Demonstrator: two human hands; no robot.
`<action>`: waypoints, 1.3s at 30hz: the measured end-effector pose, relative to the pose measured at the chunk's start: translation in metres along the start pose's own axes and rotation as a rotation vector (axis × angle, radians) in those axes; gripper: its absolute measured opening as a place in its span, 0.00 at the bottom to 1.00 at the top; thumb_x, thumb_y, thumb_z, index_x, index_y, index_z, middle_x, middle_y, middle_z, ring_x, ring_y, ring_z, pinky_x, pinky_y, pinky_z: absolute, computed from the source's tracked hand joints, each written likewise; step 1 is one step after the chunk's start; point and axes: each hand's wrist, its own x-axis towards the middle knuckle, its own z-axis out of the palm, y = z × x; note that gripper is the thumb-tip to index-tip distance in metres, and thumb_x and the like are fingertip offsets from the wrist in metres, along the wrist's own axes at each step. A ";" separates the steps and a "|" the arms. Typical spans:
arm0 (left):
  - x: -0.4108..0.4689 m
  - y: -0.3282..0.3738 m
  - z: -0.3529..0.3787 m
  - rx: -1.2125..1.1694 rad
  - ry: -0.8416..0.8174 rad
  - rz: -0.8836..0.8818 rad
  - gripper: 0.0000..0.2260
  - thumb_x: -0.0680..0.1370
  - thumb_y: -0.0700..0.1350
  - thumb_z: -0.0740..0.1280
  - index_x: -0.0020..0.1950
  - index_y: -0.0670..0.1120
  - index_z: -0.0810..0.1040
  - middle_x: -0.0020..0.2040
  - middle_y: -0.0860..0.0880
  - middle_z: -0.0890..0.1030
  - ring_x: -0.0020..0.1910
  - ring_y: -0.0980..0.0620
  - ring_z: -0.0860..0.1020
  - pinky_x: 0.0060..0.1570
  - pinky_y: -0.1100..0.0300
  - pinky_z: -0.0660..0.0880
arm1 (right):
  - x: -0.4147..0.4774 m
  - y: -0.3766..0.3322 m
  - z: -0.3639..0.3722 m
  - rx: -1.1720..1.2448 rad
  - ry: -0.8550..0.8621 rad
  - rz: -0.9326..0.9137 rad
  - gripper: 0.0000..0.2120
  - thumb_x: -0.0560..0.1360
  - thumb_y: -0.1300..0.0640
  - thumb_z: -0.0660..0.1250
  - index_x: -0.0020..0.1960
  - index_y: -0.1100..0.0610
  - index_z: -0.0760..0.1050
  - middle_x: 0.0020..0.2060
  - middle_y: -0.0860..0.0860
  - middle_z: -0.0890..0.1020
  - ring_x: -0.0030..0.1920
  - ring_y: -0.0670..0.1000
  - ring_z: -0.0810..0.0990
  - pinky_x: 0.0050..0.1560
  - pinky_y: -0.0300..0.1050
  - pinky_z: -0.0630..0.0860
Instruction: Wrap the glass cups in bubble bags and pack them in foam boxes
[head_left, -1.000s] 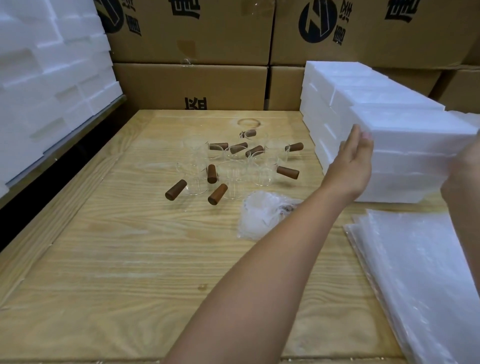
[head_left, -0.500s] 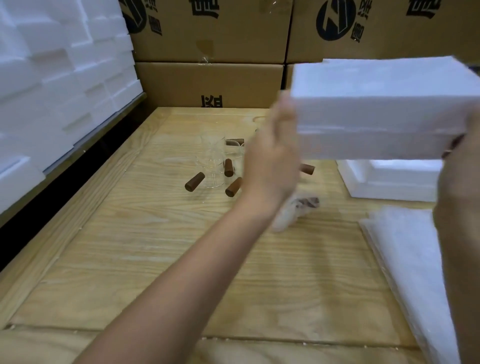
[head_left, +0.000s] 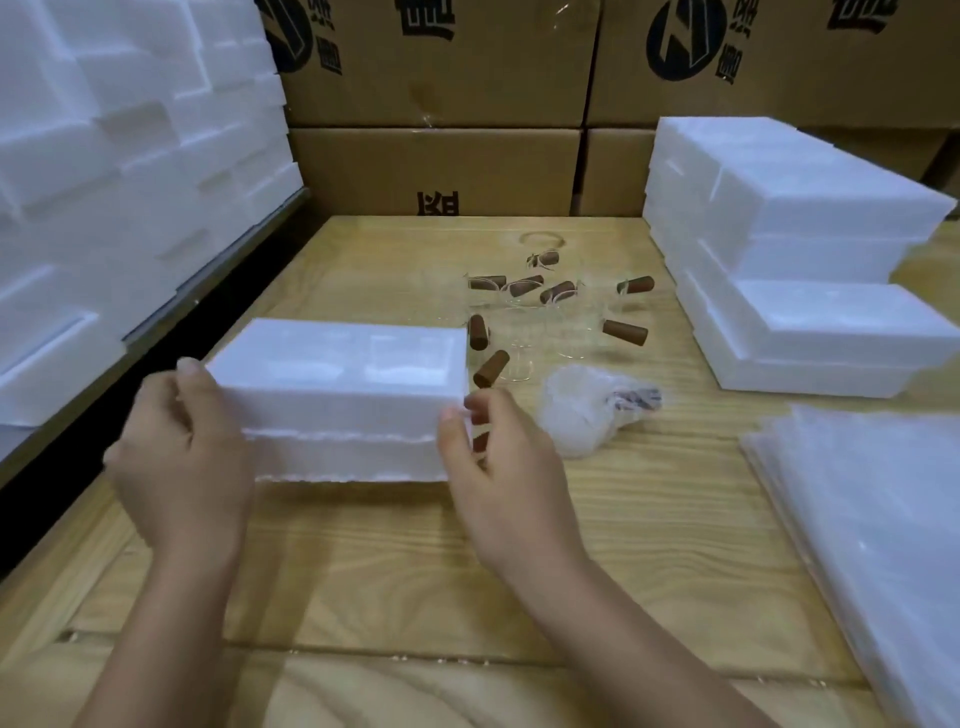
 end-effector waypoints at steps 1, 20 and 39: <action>-0.005 0.000 0.000 0.009 -0.031 -0.010 0.22 0.80 0.59 0.50 0.37 0.43 0.68 0.30 0.49 0.70 0.32 0.46 0.68 0.30 0.53 0.59 | 0.002 0.003 0.002 -0.019 -0.020 0.017 0.16 0.79 0.42 0.55 0.58 0.51 0.71 0.49 0.45 0.78 0.47 0.48 0.77 0.49 0.49 0.74; -0.032 0.027 0.002 -0.292 -0.010 0.395 0.21 0.83 0.51 0.54 0.46 0.40 0.81 0.48 0.54 0.81 0.50 0.50 0.80 0.49 0.51 0.75 | -0.007 0.018 -0.058 -0.035 0.319 -0.144 0.22 0.76 0.40 0.56 0.25 0.46 0.59 0.23 0.42 0.69 0.28 0.43 0.66 0.30 0.36 0.59; -0.090 0.044 0.041 -0.182 -0.762 0.354 0.12 0.73 0.42 0.73 0.31 0.46 0.76 0.29 0.54 0.77 0.33 0.56 0.76 0.34 0.71 0.69 | -0.030 0.087 -0.128 -0.243 0.189 0.410 0.13 0.74 0.52 0.60 0.36 0.59 0.73 0.31 0.53 0.76 0.34 0.55 0.75 0.35 0.47 0.70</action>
